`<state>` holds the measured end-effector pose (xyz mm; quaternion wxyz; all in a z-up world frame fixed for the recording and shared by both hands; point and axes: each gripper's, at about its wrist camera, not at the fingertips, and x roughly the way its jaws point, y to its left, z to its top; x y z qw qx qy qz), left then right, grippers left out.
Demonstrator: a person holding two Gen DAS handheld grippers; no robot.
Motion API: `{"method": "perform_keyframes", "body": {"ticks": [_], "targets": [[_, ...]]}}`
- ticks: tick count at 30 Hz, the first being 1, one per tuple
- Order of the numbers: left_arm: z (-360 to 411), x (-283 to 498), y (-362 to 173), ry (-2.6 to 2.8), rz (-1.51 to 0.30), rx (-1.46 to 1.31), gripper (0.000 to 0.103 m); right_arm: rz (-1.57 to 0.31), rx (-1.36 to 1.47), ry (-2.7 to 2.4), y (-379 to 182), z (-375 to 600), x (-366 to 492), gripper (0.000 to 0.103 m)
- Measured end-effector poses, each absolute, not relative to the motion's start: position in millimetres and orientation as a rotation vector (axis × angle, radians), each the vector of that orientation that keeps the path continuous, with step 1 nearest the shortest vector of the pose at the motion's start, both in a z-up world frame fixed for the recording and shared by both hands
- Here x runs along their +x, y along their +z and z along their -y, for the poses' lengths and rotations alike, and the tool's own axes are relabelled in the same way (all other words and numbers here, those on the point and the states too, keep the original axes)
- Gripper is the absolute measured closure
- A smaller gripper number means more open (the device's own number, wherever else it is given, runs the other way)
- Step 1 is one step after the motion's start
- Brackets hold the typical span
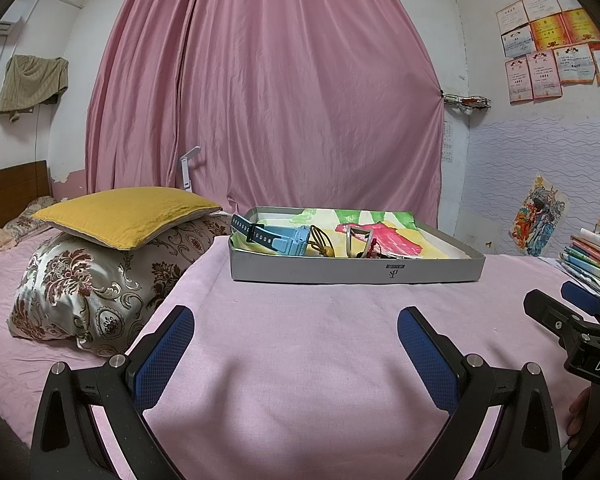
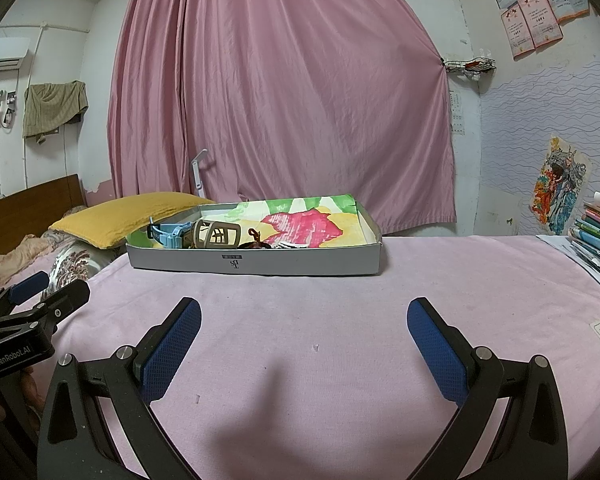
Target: Organize jewelry
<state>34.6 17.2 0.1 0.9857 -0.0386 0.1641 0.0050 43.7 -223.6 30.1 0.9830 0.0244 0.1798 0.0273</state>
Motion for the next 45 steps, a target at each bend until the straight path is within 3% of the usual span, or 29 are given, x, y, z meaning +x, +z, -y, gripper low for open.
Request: {"method": "perform_keyframes", "body": {"ticks": [45], "targets": [[-13.6, 34.0, -2.0, 0.02, -0.333, -0.037, 0.001, -0.362, 0.049, 0.054, 30.1, 223.8, 43.6, 0.002]]}}
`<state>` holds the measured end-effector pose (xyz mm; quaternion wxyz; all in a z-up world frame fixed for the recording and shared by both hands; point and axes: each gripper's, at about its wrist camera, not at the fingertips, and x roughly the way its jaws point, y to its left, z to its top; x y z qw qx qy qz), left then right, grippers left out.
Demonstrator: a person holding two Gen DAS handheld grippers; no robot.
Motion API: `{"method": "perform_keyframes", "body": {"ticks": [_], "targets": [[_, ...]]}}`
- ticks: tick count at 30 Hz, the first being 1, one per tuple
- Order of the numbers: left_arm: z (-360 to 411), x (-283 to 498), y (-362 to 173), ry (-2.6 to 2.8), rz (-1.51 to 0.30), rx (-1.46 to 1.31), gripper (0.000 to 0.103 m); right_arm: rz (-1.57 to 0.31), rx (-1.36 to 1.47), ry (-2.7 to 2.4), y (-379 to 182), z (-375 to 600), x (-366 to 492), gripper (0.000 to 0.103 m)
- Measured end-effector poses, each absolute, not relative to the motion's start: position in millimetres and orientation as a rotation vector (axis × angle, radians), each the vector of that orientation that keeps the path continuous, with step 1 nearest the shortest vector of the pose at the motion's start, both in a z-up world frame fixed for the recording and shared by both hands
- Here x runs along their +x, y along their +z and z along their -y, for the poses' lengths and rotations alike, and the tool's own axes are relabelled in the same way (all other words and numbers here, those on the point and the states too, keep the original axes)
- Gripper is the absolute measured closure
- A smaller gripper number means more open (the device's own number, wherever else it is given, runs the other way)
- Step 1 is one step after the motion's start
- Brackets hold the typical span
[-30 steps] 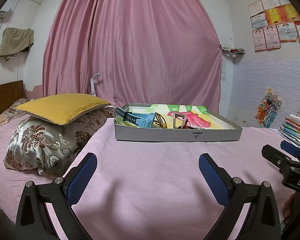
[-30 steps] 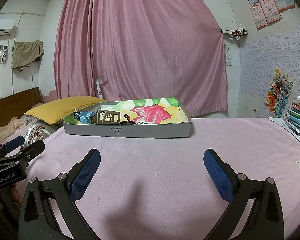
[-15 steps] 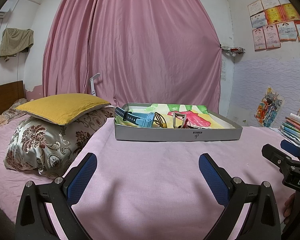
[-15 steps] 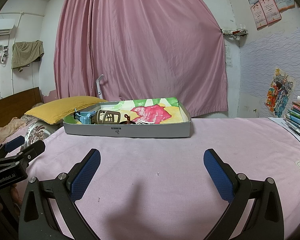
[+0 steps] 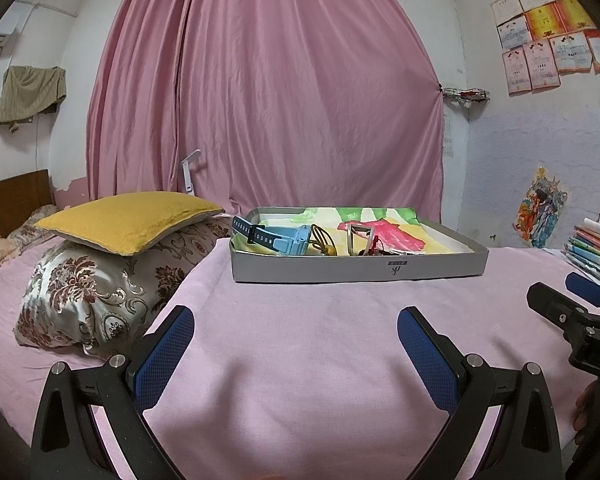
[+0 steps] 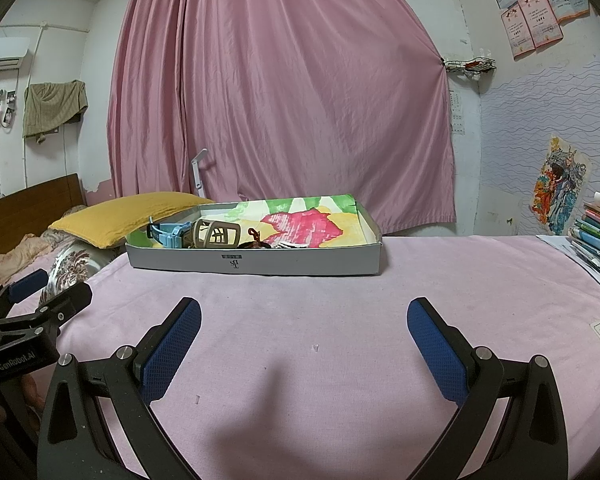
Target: Organize jewelry
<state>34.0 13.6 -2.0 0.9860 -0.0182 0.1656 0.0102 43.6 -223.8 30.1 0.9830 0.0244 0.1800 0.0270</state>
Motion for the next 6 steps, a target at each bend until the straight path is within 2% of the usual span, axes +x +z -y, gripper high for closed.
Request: {"method": "perform_keyframes", "body": {"ticks": [6], "targets": [[-14.0, 34.4, -1.5, 0.02, -0.336, -0.034, 0.001, -0.362, 0.049, 0.054, 30.2, 223.7, 43.4, 0.002]]}}
